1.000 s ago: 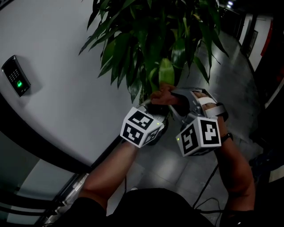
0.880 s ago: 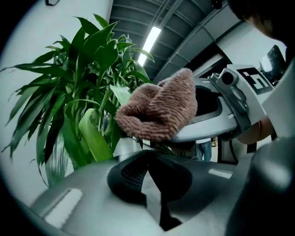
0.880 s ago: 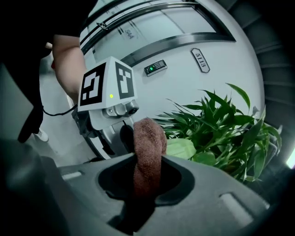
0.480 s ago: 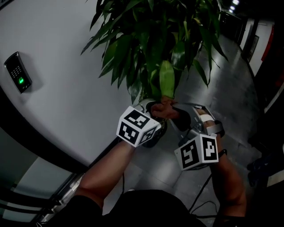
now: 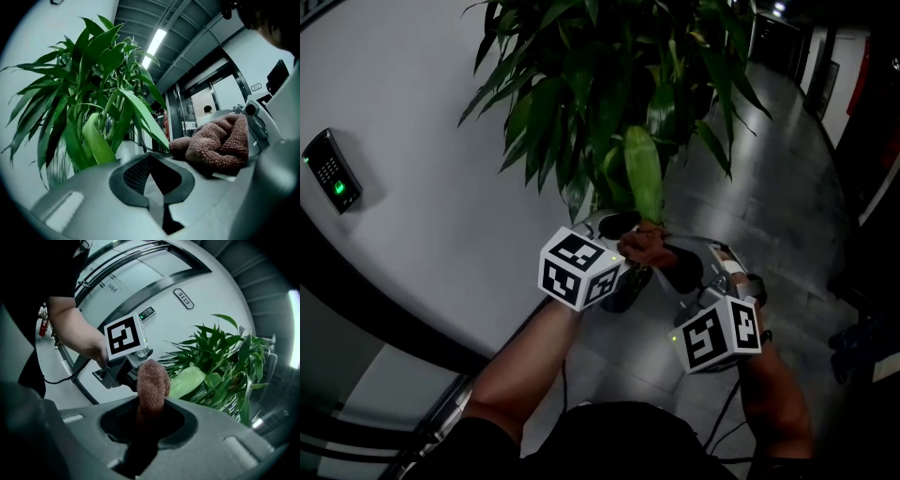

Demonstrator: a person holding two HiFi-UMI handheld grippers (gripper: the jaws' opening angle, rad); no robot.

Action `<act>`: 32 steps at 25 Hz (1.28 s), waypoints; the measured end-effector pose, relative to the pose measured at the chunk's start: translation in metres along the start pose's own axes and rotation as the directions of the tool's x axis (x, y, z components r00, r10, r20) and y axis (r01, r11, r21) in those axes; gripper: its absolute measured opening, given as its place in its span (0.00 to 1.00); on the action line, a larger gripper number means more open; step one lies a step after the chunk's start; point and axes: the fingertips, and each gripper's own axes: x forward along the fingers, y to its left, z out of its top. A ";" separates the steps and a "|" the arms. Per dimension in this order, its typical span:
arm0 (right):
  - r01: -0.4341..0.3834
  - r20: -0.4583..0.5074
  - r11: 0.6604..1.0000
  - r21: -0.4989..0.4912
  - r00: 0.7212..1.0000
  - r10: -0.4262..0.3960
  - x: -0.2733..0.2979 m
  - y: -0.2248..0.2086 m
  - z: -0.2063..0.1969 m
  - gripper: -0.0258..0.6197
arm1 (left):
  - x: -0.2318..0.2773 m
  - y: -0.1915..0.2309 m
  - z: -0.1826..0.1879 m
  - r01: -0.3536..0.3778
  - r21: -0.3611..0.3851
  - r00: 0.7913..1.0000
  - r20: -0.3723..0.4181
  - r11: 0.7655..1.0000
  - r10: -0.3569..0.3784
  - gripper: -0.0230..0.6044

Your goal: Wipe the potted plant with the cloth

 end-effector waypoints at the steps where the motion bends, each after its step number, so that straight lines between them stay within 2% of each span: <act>1: -0.006 0.001 1.000 0.015 1.000 0.006 -0.002 0.001 -0.001 0.15 | 0.000 0.001 0.000 -0.001 0.001 1.000 0.000 1.000 0.001 0.07; 9: -0.017 -0.001 0.999 0.050 1.000 0.017 -0.015 0.007 -0.005 0.15 | 0.003 0.004 0.008 -0.015 0.068 1.000 0.003 0.998 0.015 0.07; 13: -0.012 0.012 0.998 0.063 1.000 0.011 -0.028 0.003 -0.007 0.15 | 0.005 0.007 0.007 -0.025 0.055 1.000 0.001 0.998 0.025 0.06; 17: 0.041 0.037 0.997 0.066 0.998 -0.044 -0.035 -0.030 0.000 0.15 | 0.008 0.009 0.008 -0.030 0.042 0.999 0.012 0.999 0.029 0.07; 21: 0.123 0.038 0.992 -0.012 0.992 -0.123 -0.019 -0.081 0.017 0.15 | 0.015 0.008 0.004 -0.011 0.000 1.000 0.020 1.000 0.011 0.06; 26: 0.205 0.004 0.970 -0.129 0.978 -0.207 0.018 -0.140 0.026 0.15 | 0.022 0.000 0.003 0.016 -0.037 0.999 0.035 0.999 -0.015 0.07; 29: 0.197 -0.026 0.961 -0.196 0.978 -0.205 0.038 -0.156 0.029 0.15 | 0.023 -0.008 0.010 0.034 -0.018 0.998 0.049 0.999 -0.033 0.06; 32: 0.149 -0.052 0.960 -0.236 0.985 -0.166 0.051 -0.154 0.031 0.15 | 0.023 -0.011 0.014 0.033 0.005 0.998 0.050 0.999 -0.033 0.06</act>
